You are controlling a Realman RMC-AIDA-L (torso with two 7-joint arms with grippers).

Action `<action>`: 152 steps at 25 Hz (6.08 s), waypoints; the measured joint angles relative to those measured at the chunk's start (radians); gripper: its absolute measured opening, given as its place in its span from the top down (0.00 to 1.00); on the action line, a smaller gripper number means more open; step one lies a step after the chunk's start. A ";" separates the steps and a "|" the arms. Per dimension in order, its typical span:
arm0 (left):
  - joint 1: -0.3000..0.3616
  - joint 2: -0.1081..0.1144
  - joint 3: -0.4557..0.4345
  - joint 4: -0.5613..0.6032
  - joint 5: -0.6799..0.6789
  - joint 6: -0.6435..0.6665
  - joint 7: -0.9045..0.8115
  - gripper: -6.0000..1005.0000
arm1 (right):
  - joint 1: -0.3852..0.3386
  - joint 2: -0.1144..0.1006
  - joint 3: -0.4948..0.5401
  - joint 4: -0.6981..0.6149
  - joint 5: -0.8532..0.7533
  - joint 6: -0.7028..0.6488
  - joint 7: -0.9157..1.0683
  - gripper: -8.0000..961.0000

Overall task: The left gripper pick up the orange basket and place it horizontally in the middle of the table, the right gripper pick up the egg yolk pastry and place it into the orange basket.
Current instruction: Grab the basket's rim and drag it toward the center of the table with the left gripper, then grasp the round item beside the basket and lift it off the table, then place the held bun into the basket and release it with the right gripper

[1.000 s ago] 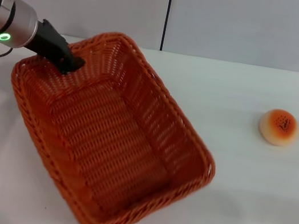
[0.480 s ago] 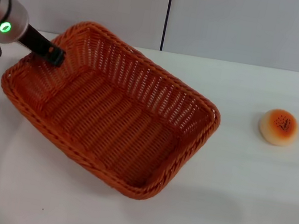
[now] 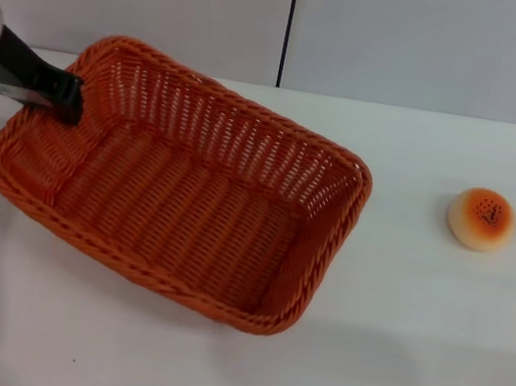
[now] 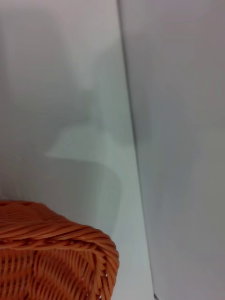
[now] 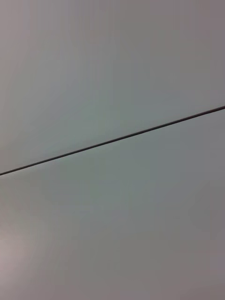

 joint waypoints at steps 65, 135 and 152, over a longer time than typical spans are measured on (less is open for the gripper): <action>0.061 0.068 -0.392 -0.036 -0.178 0.176 0.093 0.26 | 0.048 0.004 0.051 -0.043 0.000 0.070 0.146 0.29; 0.388 0.012 -0.542 -0.650 -1.329 -0.047 1.753 0.23 | 0.326 -0.102 -0.356 -0.484 -1.480 0.363 1.630 0.39; 0.398 0.010 -0.551 -0.660 -1.331 -0.047 1.752 0.23 | 0.182 -0.053 -0.368 -0.890 -1.137 0.127 1.632 0.79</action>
